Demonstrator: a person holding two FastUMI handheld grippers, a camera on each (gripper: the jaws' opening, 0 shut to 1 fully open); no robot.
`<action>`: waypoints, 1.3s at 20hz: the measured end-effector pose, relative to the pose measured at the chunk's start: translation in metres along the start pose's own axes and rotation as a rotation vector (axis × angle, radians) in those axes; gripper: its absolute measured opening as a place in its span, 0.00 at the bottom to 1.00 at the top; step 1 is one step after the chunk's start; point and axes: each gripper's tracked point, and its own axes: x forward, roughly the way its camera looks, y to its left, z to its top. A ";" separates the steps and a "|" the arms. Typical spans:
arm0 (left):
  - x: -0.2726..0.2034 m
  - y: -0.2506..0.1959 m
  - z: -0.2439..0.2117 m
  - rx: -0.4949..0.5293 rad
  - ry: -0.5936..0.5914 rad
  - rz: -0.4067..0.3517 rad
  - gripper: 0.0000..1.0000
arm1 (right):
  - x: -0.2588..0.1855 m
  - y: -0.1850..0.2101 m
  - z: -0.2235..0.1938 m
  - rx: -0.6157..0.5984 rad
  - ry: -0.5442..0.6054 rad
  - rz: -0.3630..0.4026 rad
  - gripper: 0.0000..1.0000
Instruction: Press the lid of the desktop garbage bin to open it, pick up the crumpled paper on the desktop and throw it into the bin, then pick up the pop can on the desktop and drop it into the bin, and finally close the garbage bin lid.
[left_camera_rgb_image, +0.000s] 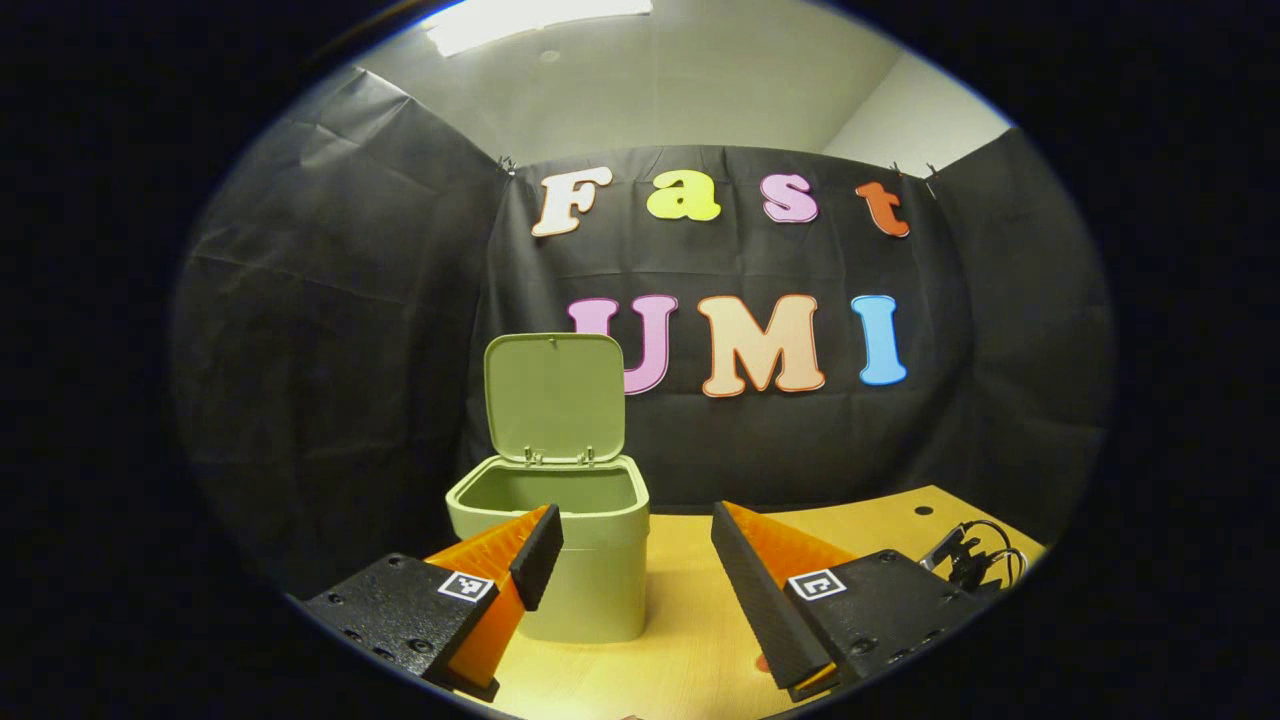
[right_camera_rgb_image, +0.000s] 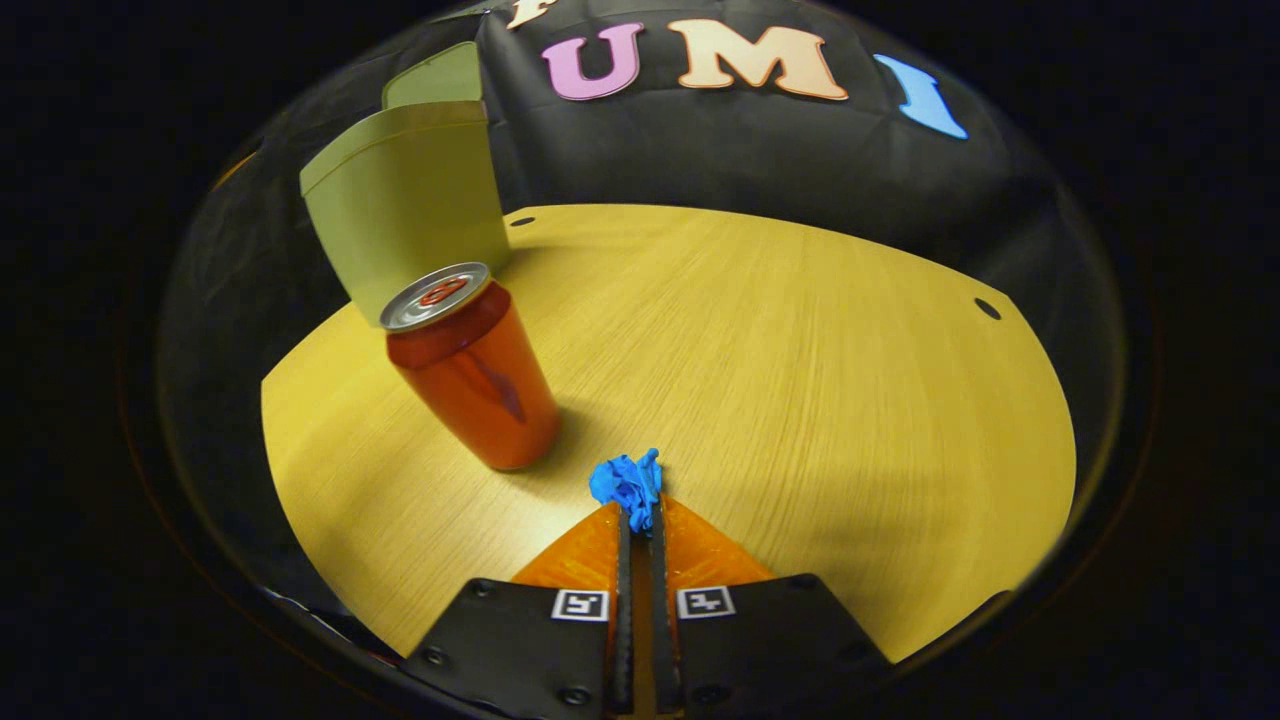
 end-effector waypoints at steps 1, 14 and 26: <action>0.007 0.004 -0.001 -0.005 -0.003 -0.025 0.91 | -0.003 0.003 0.012 0.036 -0.024 -0.009 0.07; 0.061 0.061 -0.007 -0.041 -0.019 -0.157 0.92 | -0.077 0.034 0.202 0.039 -0.423 -0.170 0.07; 0.060 0.137 -0.025 -0.037 0.013 -0.071 0.91 | -0.093 0.195 0.343 -0.027 -0.645 0.129 0.07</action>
